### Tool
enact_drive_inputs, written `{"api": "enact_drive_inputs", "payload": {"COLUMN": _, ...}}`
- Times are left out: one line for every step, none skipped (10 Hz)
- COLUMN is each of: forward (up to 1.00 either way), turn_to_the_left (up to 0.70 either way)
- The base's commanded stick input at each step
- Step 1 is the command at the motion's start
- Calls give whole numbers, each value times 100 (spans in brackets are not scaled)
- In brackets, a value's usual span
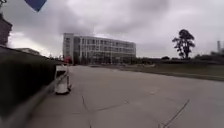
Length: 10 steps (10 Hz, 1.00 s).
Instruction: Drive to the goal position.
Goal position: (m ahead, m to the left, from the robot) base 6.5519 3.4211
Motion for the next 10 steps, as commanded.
{"api": "enact_drive_inputs", "payload": {"forward": 0, "turn_to_the_left": -5}}
{"api": "enact_drive_inputs", "payload": {"forward": 0, "turn_to_the_left": -5}}
{"api": "enact_drive_inputs", "payload": {"forward": 0, "turn_to_the_left": -5}}
{"api": "enact_drive_inputs", "payload": {"forward": 0, "turn_to_the_left": -5}}
{"api": "enact_drive_inputs", "payload": {"forward": 0, "turn_to_the_left": -5}}
{"api": "enact_drive_inputs", "payload": {"forward": 0, "turn_to_the_left": -5}}
{"api": "enact_drive_inputs", "payload": {"forward": 0, "turn_to_the_left": -5}}
{"api": "enact_drive_inputs", "payload": {"forward": 0, "turn_to_the_left": -5}}
{"api": "enact_drive_inputs", "payload": {"forward": 0, "turn_to_the_left": -5}}
{"api": "enact_drive_inputs", "payload": {"forward": 0, "turn_to_the_left": -6}}
